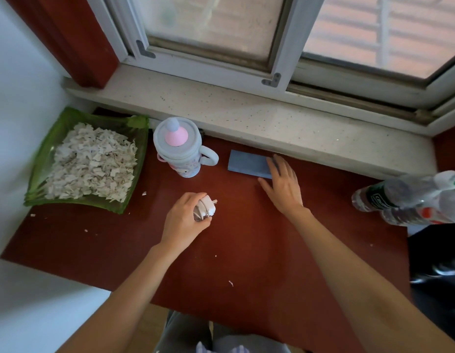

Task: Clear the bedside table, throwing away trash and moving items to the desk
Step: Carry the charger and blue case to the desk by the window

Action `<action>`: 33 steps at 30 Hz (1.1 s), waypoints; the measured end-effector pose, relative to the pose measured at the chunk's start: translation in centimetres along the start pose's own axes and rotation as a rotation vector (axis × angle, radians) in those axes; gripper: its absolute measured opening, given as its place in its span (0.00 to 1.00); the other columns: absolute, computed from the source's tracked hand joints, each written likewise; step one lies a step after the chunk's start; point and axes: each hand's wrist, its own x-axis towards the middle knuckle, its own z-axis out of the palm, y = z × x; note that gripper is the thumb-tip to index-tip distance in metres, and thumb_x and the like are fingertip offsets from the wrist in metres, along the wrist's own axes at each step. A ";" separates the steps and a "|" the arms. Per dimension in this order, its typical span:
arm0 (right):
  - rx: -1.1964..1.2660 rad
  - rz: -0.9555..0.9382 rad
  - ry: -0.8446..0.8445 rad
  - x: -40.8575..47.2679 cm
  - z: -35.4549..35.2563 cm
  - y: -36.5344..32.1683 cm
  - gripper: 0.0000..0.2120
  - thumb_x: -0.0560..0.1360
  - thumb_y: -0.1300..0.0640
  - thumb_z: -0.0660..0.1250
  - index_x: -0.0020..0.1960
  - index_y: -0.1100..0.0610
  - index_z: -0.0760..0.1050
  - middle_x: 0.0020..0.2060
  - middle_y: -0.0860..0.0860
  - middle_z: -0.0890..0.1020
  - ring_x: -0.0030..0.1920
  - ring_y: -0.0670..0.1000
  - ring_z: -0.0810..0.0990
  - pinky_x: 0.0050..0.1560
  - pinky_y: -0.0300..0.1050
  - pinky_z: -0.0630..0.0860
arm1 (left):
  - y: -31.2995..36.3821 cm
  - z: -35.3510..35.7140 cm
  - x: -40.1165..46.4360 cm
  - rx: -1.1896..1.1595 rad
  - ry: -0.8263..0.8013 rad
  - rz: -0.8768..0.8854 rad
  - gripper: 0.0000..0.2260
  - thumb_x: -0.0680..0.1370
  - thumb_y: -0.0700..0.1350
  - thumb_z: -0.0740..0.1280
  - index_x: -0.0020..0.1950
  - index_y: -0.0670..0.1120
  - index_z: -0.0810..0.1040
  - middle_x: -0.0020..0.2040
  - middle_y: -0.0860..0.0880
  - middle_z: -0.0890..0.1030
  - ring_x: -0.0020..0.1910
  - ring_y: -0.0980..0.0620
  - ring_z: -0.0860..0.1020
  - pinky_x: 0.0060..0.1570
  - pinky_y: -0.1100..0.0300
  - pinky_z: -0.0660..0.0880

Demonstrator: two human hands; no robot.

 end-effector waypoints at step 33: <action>-0.050 0.618 -0.152 -16.3 -2.0 7.9 0.32 0.78 0.39 0.55 0.76 0.53 0.52 0.76 0.57 0.53 0.76 0.56 0.50 0.74 0.52 0.52 | 14.6 16.7 8.6 0.054 -0.228 0.385 0.24 0.66 0.46 0.75 0.61 0.47 0.76 0.54 0.47 0.77 0.52 0.46 0.77 0.50 0.53 0.75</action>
